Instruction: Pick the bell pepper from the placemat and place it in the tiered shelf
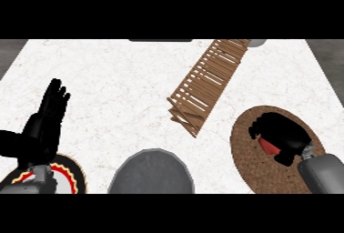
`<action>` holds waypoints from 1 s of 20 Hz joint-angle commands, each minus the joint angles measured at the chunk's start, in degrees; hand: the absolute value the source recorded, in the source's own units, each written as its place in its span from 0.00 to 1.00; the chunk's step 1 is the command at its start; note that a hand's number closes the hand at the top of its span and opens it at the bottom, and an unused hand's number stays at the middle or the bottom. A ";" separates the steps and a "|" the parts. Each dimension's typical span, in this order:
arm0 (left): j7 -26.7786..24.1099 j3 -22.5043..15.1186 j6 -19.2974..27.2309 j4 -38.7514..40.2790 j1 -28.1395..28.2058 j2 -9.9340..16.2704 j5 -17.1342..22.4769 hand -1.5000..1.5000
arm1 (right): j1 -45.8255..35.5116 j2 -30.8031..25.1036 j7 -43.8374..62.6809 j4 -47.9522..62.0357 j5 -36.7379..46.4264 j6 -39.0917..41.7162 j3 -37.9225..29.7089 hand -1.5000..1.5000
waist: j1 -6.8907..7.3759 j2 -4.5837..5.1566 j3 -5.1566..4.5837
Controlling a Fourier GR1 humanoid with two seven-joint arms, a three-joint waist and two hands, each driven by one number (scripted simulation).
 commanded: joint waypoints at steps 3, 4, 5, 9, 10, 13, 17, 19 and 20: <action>0.67 1.39 -0.87 2.53 -3.34 0.27 0.50 0.50 | 0.04 1.46 -3.36 0.15 1.49 -6.93 -1.10 1.00 | -0.33 0.39 0.60; 3.46 0.74 0.18 -0.14 -3.27 -0.18 0.01 0.50 | -1.61 2.03 -4.45 2.18 1.77 -8.22 -1.23 1.00 | -0.12 0.40 0.61; 0.04 0.87 -0.91 0.48 -0.71 -0.48 0.26 0.50 | -1.29 2.68 -6.04 5.12 1.02 -7.94 -1.78 1.00 | -0.03 0.42 0.60; -2.52 -0.73 0.01 1.67 1.19 -2.20 -1.51 0.50 | -0.96 0.54 -11.25 1.44 -3.91 3.78 -1.48 1.00 | -0.09 0.40 0.57; 1.08 0.87 -0.77 0.94 -1.70 -0.60 0.19 0.50 | 0.32 2.97 -10.89 1.80 -3.92 3.59 -0.08 1.00 | -0.13 0.40 0.59; 0.13 0.16 -1.72 -2.82 3.51 -0.83 0.40 0.50 | 3.49 0.99 -13.89 -2.20 -8.24 8.29 -1.94 1.00 | -0.01 0.25 0.58; -0.07 -0.03 0.14 -0.61 0.82 -1.34 -1.84 0.50 | 4.83 -4.44 -16.57 -13.91 -16.12 22.52 -6.07 1.00 | -0.88 0.13 0.53; -0.23 1.32 -2.18 -2.34 3.63 -0.19 0.64 0.50 | 9.29 -3.47 -15.16 -21.02 -19.58 24.27 -7.14 1.00 | -1.00 -0.01 0.52; -1.41 1.49 -1.52 -0.40 2.18 -0.64 0.14 0.50 | 9.44 -4.04 -15.43 -22.59 -22.58 24.52 -9.80 1.00 | -1.26 0.06 0.52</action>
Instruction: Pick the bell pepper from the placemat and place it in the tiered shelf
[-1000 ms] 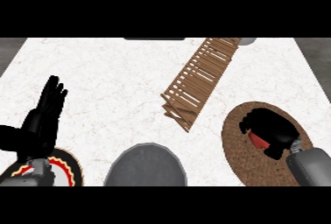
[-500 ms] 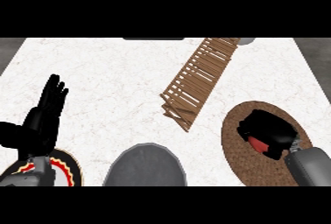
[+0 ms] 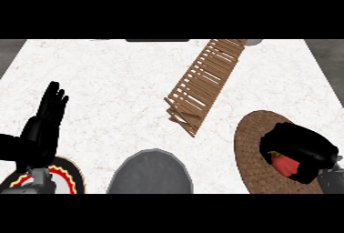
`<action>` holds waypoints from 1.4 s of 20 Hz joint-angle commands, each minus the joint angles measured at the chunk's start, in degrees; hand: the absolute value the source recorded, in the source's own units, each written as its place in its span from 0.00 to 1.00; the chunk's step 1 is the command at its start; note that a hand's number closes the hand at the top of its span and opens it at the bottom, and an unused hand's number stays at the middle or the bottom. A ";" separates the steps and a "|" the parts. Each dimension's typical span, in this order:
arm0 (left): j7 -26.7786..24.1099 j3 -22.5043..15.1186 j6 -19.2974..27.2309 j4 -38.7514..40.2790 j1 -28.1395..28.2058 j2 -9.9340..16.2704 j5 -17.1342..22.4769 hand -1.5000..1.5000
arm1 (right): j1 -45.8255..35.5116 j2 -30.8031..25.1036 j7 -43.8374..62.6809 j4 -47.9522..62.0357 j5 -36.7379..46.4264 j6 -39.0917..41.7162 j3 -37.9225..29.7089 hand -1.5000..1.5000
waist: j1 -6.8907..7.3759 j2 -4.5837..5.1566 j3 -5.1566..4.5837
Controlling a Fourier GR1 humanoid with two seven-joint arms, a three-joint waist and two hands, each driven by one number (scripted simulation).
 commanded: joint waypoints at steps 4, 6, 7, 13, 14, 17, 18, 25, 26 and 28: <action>0.19 1.72 0.19 0.38 -0.09 0.71 0.48 0.50 | -0.06 3.33 4.88 -10.73 -22.25 17.74 -10.46 1.00 | -0.87 -0.23 -0.03; 0.37 1.42 -0.62 0.56 -0.10 0.90 0.77 0.50 | -1.04 2.90 11.77 -14.87 -28.30 22.15 -14.39 1.00 | -0.96 -0.25 -0.07; 1.37 -0.08 1.09 -0.49 -0.86 -0.59 -0.62 0.50 | -2.79 4.65 15.62 -14.78 -31.26 21.58 -16.91 1.00 | -0.70 -0.18 -0.01; -0.58 0.49 -0.29 -0.49 0.55 -0.11 -0.32 0.50 | -12.40 1.43 34.45 -18.64 -45.65 26.85 -28.24 1.00 | 0.46 0.09 0.07; 0.71 2.10 -1.19 4.37 -5.02 1.43 0.63 0.50 | -15.70 0.64 36.04 -15.53 -45.96 25.99 -28.97 1.00 | 0.39 0.25 0.07; 2.40 1.17 -1.04 0.85 -2.67 0.32 0.58 0.50 | -22.06 1.26 42.58 -11.74 -47.15 25.62 -26.49 1.00 | 0.94 0.27 0.09; 0.08 1.35 -1.52 2.87 -3.60 0.44 0.36 0.50 | -23.26 1.50 43.12 -9.94 -47.77 24.85 -27.13 1.00 | 0.89 0.29 0.09; -0.72 0.66 -0.60 3.83 -2.60 -1.33 -1.09 0.50 | -30.26 4.63 44.97 -2.97 -43.62 17.89 -23.06 1.00 | 1.03 0.32 0.11; 2.72 -0.68 0.24 -1.25 -2.32 -1.67 -1.82 0.50 | -28.86 3.58 40.46 0.72 -42.67 17.25 -24.11 1.00 | 1.13 0.33 0.13; 0.23 0.08 -0.64 1.78 -3.16 -1.49 -1.13 0.50 | -34.29 5.28 39.24 7.81 -38.65 12.98 -21.55 1.00 | 1.60 0.51 0.13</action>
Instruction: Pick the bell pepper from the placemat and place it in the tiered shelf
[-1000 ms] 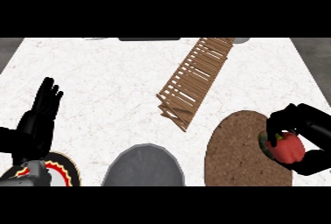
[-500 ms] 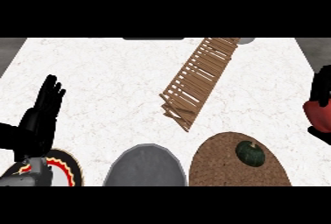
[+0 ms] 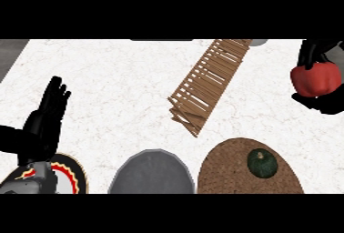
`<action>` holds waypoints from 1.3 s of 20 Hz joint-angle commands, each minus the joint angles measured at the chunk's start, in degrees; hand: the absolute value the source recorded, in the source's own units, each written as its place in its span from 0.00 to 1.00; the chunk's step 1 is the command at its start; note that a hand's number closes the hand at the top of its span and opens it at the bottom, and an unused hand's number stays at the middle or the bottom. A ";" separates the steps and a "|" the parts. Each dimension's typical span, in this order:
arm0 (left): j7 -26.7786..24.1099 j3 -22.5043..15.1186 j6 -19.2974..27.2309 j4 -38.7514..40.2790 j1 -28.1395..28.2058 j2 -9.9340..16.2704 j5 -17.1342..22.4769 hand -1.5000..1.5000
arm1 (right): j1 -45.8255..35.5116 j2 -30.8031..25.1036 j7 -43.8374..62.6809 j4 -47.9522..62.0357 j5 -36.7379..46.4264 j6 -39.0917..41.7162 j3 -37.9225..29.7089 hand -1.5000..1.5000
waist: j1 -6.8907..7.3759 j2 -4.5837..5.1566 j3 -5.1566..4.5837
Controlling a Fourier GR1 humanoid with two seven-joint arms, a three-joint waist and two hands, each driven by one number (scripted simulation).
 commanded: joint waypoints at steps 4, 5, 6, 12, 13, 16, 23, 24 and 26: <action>1.07 -1.14 1.08 -1.03 -0.65 -0.89 -2.05 0.50 | -4.87 4.94 -6.28 12.21 7.16 -10.76 4.56 1.00 | 0.20 0.13 0.03; -2.29 0.46 -1.24 -0.61 2.43 -0.31 0.39 0.50 | -4.99 7.48 -2.74 9.60 7.46 -11.91 6.29 1.00 | 0.12 0.02 0.01; -1.02 -0.71 0.73 1.47 -1.14 -1.34 -1.75 0.50 | -4.79 7.35 -3.15 8.98 5.87 -11.38 5.44 1.00 | -0.23 0.00 0.01; -0.26 1.25 -1.22 0.42 0.10 0.16 0.28 0.50 | -9.43 10.12 -13.22 24.59 11.47 -21.80 6.61 1.00 | 0.36 0.13 0.03; 1.37 1.50 -0.49 1.53 -3.65 0.38 0.05 0.50 | -10.92 11.41 -13.52 27.01 11.69 -22.52 7.19 1.00 | 0.31 0.18 0.03; -1.64 2.61 -1.14 3.78 -3.80 0.65 0.27 0.50 | -12.52 9.51 -18.11 33.07 12.27 -23.38 6.33 1.00 | 0.19 0.21 0.02; -0.18 -0.96 0.56 1.61 -1.98 -1.80 -2.58 0.50 | -19.77 16.82 -12.21 43.25 11.52 -28.62 4.77 1.00 | 0.53 0.23 0.02; 0.82 -1.23 -0.01 -0.18 -1.24 -1.66 -2.12 0.50 | -22.52 14.76 -12.74 47.18 11.23 -26.80 3.94 0.00 | 0.78 0.26 0.03; 0.79 0.72 -1.46 1.08 -2.74 0.19 -0.80 0.50 | -24.79 12.78 -18.15 54.07 12.57 -27.40 3.89 0.00 | 1.27 0.55 0.03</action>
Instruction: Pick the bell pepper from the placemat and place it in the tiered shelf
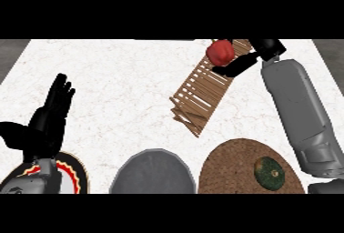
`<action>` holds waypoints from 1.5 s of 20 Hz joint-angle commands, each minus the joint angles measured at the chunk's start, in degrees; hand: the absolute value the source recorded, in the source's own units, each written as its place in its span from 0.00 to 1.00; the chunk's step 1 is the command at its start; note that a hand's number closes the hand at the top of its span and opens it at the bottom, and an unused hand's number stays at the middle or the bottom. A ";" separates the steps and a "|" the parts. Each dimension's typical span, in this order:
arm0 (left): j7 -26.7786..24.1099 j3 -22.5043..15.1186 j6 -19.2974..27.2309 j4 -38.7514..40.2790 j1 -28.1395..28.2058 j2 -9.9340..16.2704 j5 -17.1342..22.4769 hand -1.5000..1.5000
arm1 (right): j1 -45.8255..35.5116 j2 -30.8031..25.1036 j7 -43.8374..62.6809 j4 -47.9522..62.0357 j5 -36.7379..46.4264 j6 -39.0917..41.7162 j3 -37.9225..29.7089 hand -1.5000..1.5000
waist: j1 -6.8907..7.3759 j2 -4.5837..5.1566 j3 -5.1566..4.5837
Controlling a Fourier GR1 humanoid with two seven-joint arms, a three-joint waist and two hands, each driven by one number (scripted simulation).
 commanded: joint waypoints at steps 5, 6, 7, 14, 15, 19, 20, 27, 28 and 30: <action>-2.80 -1.18 0.57 -0.73 3.14 -1.48 -1.62 0.50 | -4.44 -1.93 -4.52 10.30 -1.33 4.49 -0.92 0.00 | -0.19 -0.09 0.00; -1.37 0.30 1.41 1.48 -0.26 -1.26 -1.00 0.50 | -4.75 1.10 -4.66 11.23 -1.77 0.45 -1.68 0.00 | -0.22 -0.03 0.00; 2.50 0.46 0.18 -3.51 1.44 -0.10 0.19 0.50 | -4.90 -1.02 -3.82 9.21 -2.78 4.37 -1.75 0.00 | -0.38 -0.22 0.01; -1.67 0.27 0.67 1.99 -1.37 -1.11 -0.78 0.50 | -8.69 -3.02 -4.00 11.47 -10.84 8.91 -8.68 0.00 | -0.59 -0.08 0.01; -0.37 0.88 -0.85 -0.68 0.71 0.08 0.50 0.50 | -9.16 -3.21 -3.40 11.43 -11.11 7.77 -9.10 0.00 | -0.34 -0.16 0.01; -0.58 1.36 -0.49 -1.76 2.74 0.39 0.01 0.50 | -11.86 -8.96 2.91 11.55 -14.38 9.02 -13.14 0.00 | -0.62 -0.37 -0.01; -0.62 0.96 -1.17 -0.88 1.40 0.06 0.72 0.50 | -13.59 -11.21 2.44 15.01 -13.89 8.21 -13.93 0.00 | 0.00 0.01 0.00; -2.52 0.89 -1.53 0.73 0.19 -0.11 0.76 0.50 | -12.10 -25.36 2.78 24.32 -15.19 14.18 -18.17 0.00 | 1.05 0.84 0.06; 1.29 1.84 -1.92 -1.14 -1.32 1.11 1.82 0.50 | -11.23 -26.78 1.36 24.96 -15.10 15.49 -18.19 0.00 | 1.15 0.78 0.10; -0.47 -1.10 -1.22 -0.89 -0.18 -1.00 -0.12 0.50 | -11.04 -30.78 0.14 26.45 -14.14 18.32 -17.74 0.00 | 1.71 1.13 0.15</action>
